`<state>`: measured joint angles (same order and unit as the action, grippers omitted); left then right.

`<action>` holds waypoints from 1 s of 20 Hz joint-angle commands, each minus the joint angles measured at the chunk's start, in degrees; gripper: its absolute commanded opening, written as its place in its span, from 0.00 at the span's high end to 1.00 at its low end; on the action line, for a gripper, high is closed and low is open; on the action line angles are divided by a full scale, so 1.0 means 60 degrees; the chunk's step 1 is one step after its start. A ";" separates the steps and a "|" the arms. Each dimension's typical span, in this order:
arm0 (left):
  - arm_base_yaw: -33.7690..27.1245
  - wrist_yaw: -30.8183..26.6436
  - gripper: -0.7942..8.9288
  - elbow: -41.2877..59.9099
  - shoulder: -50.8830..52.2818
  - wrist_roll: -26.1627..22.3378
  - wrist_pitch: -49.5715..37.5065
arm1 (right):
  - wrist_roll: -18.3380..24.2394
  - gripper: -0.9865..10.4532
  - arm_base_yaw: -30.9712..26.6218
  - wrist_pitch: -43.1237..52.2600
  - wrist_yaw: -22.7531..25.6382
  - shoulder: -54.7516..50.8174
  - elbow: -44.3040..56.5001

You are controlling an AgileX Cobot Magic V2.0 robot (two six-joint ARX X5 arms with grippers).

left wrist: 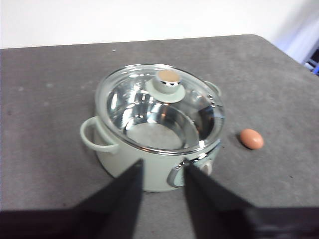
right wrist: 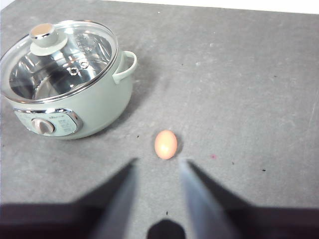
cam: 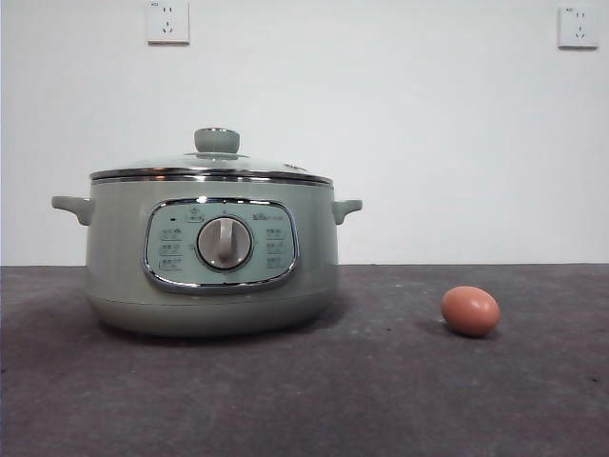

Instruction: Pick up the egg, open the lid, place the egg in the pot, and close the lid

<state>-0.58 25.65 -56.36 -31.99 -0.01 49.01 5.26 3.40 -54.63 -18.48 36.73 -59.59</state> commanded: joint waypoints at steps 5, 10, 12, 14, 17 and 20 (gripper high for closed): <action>0.0131 0.0590 0.27 0.0000 -0.0219 0.0000 -0.0408 | -0.0240 0.39 0.0000 -0.0047 -0.0036 -0.0018 -0.0044; 0.0459 0.0583 0.27 -0.0291 -0.1191 -0.0015 -0.1093 | -0.0273 0.39 0.0000 -0.0055 -0.0036 0.0066 -0.0044; 0.0699 0.0568 0.27 -0.0743 -0.1982 -0.0047 -0.1260 | -0.0313 0.39 0.0000 -0.0051 -0.0040 0.0182 -0.0044; 0.0962 0.0455 0.27 -0.1392 -0.2969 -0.0306 -0.1362 | -0.0339 0.39 0.0000 -0.0051 -0.0040 0.0306 -0.0044; 0.1515 -0.0047 0.27 -0.2561 -0.4615 -0.0444 -0.1344 | -0.0342 0.39 0.0000 -0.0120 -0.0040 0.0488 -0.0044; 0.2076 -0.0739 0.27 -0.3646 -0.6229 -0.0852 -0.1326 | -0.0342 0.39 0.0000 -0.0164 -0.0040 0.0667 -0.0044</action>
<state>11.79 21.26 -78.37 -68.86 -3.53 41.39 3.64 3.40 -55.77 -18.50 40.71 -59.59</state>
